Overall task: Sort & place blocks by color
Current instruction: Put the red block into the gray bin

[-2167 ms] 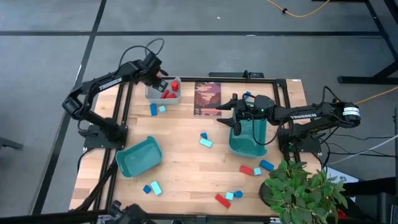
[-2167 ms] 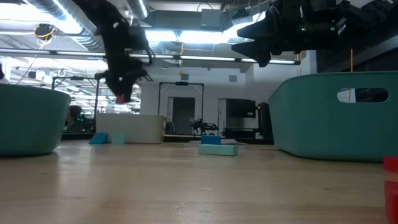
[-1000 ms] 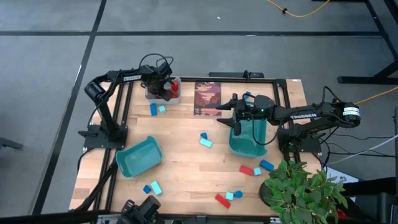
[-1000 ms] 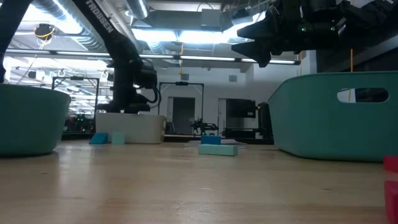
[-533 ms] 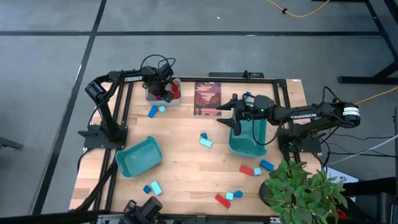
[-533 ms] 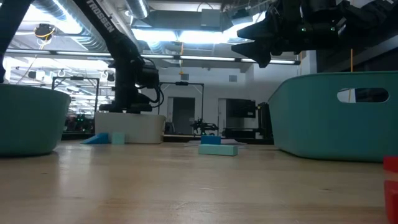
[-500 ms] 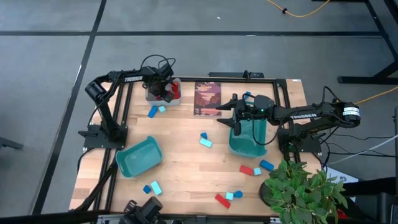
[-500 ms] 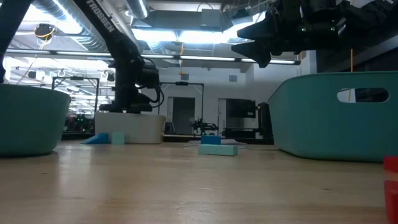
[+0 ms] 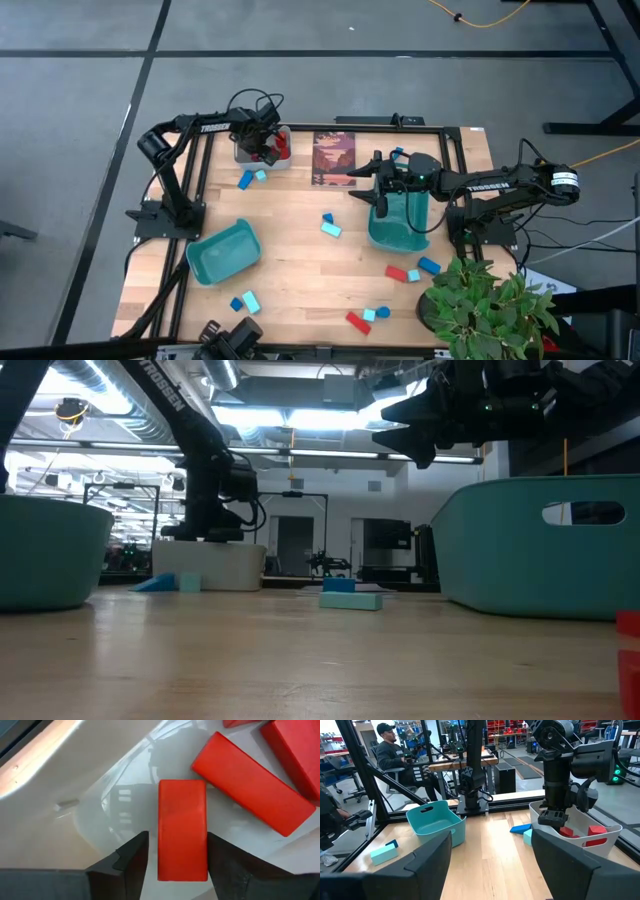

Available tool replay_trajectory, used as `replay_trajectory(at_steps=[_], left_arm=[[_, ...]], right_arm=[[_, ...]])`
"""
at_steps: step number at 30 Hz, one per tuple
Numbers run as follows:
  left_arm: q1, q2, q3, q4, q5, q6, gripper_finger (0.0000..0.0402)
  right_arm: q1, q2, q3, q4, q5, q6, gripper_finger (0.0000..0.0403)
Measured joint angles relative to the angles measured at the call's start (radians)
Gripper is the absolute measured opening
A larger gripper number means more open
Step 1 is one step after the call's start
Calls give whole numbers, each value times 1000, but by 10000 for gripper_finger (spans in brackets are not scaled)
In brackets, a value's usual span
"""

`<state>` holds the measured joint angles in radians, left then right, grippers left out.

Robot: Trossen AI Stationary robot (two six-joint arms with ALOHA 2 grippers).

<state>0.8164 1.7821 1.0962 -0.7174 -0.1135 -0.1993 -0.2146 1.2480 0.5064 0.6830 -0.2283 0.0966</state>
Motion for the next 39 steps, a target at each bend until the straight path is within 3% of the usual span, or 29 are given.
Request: replay_trajectory(at_steps=[13, 32, 39], left_arm=[[0, 0, 0, 0, 0, 0, 245], [0, -3, 0, -7, 0, 0, 245], [14, -67, 0, -10, 2, -7, 243]], right_arm=[[0, 0, 0, 0, 0, 0, 277], [0, 0, 0, 0, 0, 7, 277], [0, 0, 0, 0, 0, 7, 277]])
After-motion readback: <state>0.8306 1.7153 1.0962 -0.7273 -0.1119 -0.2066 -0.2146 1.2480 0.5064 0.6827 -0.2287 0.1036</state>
